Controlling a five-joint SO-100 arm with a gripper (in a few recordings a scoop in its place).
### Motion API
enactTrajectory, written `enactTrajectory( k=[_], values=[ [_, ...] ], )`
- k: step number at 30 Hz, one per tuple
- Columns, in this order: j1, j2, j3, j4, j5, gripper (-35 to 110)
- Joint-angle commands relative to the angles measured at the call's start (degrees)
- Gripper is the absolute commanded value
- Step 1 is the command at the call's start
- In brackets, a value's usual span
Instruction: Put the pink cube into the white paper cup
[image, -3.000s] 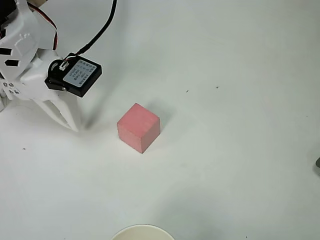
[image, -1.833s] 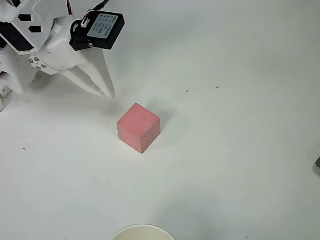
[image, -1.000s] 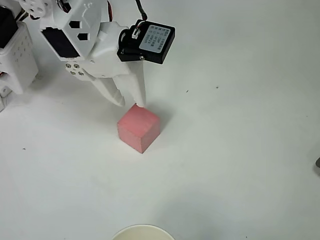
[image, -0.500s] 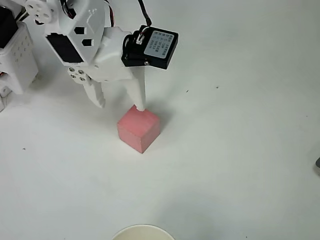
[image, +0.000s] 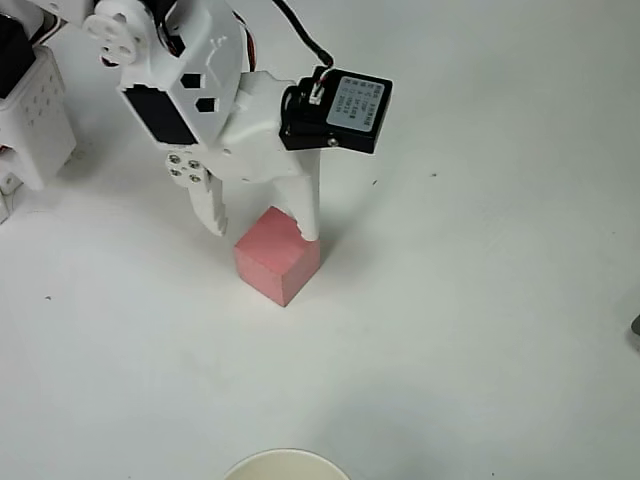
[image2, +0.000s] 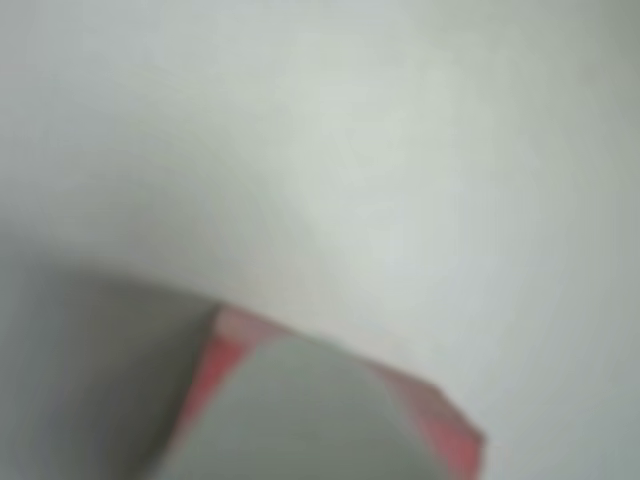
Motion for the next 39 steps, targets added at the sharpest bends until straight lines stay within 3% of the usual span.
enactTrajectory(
  k=[1,19,29,39],
  values=[
    [0.4,-1.0,-6.2,-0.6,-0.6,40],
    [-0.8,-8.4,-6.0,-2.6,1.8,40],
    [-1.9,-9.6,-5.7,-2.6,2.8,13],
    [1.3,-7.3,-10.7,-0.7,-0.1,13]
  ],
)
